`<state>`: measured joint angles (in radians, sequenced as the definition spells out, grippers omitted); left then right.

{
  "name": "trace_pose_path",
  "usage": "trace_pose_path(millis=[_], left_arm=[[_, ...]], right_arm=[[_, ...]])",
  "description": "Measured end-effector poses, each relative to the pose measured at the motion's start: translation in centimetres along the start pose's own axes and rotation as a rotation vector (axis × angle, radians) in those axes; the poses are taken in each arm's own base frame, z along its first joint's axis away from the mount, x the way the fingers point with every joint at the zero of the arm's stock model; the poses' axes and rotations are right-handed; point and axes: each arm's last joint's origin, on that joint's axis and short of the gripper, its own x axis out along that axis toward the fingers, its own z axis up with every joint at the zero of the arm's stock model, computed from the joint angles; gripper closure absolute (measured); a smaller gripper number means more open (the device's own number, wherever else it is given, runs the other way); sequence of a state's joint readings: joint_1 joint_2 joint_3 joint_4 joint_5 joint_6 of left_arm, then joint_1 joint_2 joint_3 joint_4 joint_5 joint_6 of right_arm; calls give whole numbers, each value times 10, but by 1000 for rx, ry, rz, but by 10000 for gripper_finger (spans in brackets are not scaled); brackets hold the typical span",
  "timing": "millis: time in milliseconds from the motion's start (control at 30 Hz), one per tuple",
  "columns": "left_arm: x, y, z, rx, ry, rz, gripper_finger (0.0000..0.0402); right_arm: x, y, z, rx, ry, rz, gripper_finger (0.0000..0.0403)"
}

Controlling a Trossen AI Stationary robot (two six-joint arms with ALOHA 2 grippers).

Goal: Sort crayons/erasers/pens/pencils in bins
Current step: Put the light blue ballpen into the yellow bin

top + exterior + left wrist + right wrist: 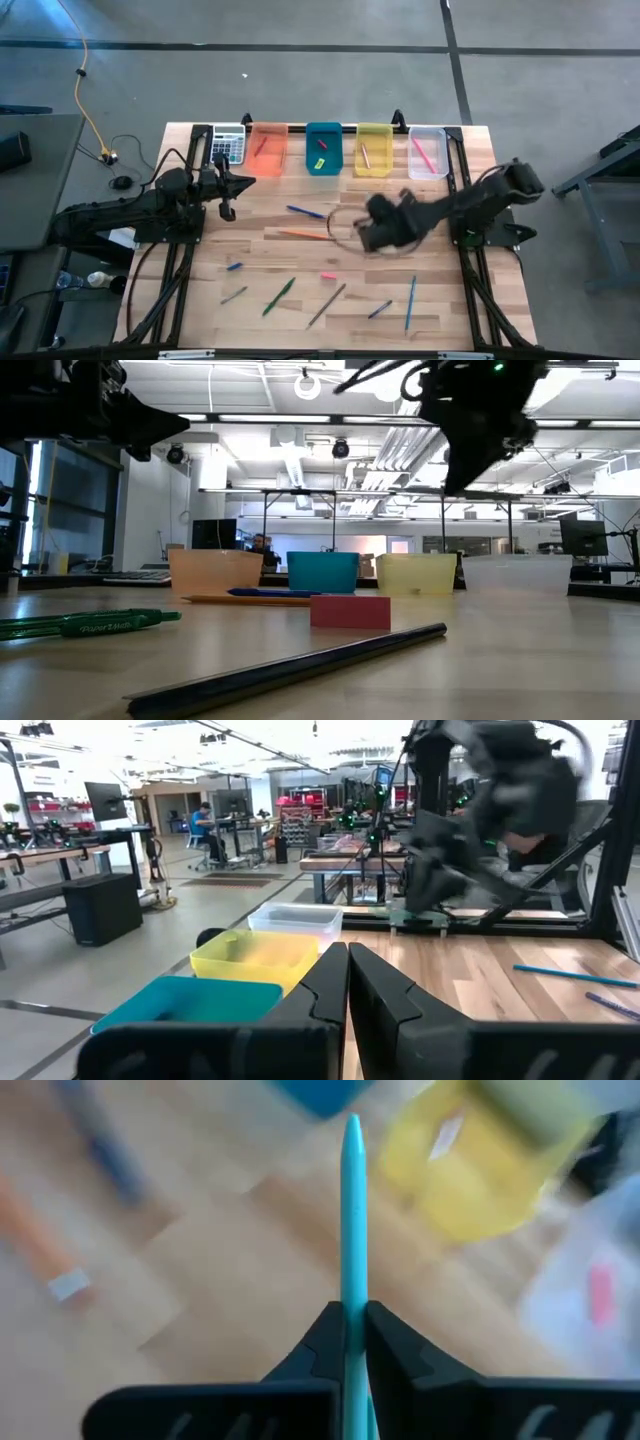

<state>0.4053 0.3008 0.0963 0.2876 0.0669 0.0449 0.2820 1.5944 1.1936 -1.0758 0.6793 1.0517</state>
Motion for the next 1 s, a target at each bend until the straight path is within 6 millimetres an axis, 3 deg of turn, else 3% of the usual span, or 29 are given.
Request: trace_pose_path(millis=[167,333,600,800,1000], left_arm=[[0,0,0,0,0,0,398],[0,0,0,0,1,0,398],[0,0,0,0,2,0,398],[0,0,0,0,2,0,398],[0,0,0,0,2,0,398]], right_arm=[[31,-36,41,39,16,-90,398],[59,-61,67,26,62,-97,399],[84,-92,84,63,103,-131,400],[116,-120,106,137,39,-33,400],[144,-153,103,208,32,-58,400]])
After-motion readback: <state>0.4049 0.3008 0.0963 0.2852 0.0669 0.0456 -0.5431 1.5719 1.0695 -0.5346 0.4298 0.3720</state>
